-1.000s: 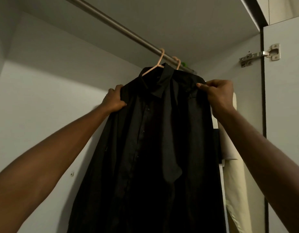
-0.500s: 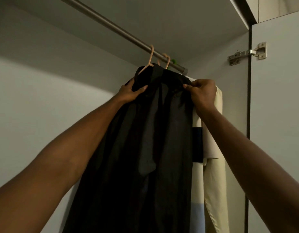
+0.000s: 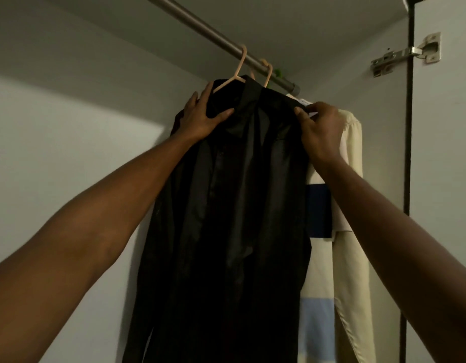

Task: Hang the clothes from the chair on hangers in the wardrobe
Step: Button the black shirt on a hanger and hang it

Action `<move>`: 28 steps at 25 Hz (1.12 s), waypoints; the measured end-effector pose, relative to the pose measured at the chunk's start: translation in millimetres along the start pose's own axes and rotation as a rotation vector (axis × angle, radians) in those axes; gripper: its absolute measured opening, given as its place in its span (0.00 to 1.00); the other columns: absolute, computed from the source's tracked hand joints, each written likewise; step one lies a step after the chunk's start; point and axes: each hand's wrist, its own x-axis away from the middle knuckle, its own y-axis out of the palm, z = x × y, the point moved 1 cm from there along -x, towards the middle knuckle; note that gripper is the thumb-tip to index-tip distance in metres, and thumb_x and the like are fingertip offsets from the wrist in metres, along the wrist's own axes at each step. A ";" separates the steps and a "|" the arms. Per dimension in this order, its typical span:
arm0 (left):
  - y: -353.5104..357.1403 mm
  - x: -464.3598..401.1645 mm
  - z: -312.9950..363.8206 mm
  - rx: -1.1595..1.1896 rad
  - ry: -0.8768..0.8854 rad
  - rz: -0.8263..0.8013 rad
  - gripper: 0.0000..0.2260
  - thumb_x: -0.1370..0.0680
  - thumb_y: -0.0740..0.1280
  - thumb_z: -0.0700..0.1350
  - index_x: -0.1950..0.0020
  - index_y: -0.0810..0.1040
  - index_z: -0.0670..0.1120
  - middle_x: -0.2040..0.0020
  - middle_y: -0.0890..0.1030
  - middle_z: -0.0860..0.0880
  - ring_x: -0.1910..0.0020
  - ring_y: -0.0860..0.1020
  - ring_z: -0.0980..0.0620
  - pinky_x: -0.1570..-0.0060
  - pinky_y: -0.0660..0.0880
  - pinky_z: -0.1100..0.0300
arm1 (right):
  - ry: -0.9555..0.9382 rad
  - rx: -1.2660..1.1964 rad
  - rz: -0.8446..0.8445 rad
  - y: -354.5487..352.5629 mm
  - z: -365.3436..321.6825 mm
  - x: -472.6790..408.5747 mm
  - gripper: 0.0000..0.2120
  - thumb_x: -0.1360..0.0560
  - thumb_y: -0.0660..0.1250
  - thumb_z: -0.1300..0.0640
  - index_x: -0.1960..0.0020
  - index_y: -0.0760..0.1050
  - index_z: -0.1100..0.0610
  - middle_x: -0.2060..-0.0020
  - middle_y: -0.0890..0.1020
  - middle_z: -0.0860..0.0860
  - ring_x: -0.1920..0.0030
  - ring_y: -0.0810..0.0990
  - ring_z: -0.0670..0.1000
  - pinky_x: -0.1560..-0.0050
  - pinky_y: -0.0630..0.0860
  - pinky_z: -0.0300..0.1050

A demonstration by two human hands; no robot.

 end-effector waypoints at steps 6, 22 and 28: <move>6.5 -27.8 23.0 -0.107 0.096 -0.044 0.38 0.32 0.51 0.83 0.23 0.55 0.72 0.20 0.63 0.44 0.22 0.63 0.39 0.27 0.62 0.36 | -0.107 -0.065 -0.034 -1.6 -3.6 -12.8 0.15 0.24 0.64 0.65 0.44 0.87 0.56 0.60 0.85 0.46 0.63 0.80 0.42 0.60 0.75 0.36; 10.6 58.4 37.6 -0.125 0.132 0.051 0.37 0.22 0.51 0.73 0.17 0.47 0.59 0.17 0.50 0.40 0.19 0.52 0.40 0.24 0.54 0.35 | -0.230 0.522 -0.057 -34.1 -16.3 48.8 0.29 0.19 0.59 0.38 0.22 0.63 0.51 0.25 0.67 0.58 0.28 0.68 0.60 0.36 0.72 0.56; 20.0 154.9 44.4 -0.289 0.193 -0.001 0.36 0.21 0.55 0.72 0.18 0.48 0.60 0.17 0.49 0.43 0.18 0.50 0.45 0.24 0.52 0.37 | -0.221 0.542 -0.222 -72.3 16.9 121.3 0.32 0.17 0.52 0.35 0.18 0.57 0.50 0.19 0.58 0.60 0.20 0.58 0.62 0.23 0.58 0.56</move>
